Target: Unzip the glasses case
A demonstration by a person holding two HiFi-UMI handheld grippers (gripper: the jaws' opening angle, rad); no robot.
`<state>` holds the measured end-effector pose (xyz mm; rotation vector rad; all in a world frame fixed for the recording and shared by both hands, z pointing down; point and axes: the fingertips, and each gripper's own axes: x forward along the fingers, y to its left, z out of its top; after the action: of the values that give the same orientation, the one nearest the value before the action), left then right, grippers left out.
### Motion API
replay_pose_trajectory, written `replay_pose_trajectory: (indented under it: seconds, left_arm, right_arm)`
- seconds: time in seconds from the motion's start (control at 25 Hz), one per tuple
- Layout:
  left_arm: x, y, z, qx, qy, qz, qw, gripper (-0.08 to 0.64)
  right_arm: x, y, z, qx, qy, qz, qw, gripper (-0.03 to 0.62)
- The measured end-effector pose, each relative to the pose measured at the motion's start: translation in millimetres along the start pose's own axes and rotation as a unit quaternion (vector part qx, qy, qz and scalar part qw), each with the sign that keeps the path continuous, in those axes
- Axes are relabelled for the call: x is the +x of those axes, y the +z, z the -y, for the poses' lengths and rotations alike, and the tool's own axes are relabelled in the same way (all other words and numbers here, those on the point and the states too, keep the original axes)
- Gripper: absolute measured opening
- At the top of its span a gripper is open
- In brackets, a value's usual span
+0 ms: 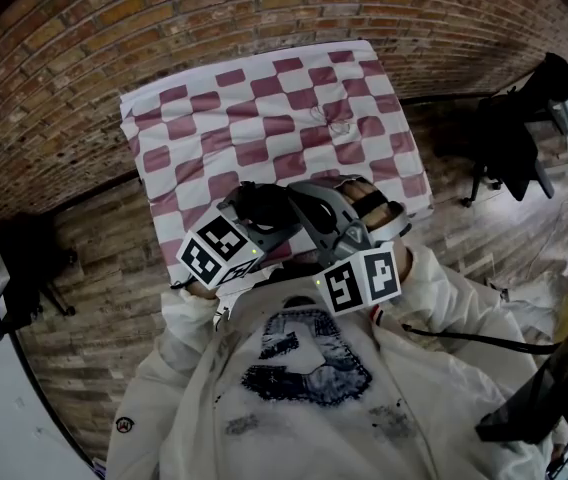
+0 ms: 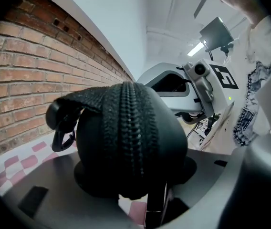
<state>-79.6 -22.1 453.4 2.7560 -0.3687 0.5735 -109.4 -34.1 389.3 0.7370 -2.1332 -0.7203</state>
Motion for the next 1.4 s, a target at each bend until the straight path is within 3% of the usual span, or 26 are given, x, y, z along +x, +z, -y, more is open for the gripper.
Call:
replay_pose_trajectory:
  seconds: [1.16, 1.4]
  left_arm:
    - [5, -8, 0, 0.023, -0.001, -0.048, 0.9986, 0.258]
    - [5, -14, -6, 0.048, 0.021, -0.06, 0.9968, 0.259]
  right_arm:
    - [-2, 10, 1, -0.024, -0.004, 0.0, 1.0, 0.014]
    - [0, 6, -3, -0.015, 0.006, 0.003, 1.0, 0.015]
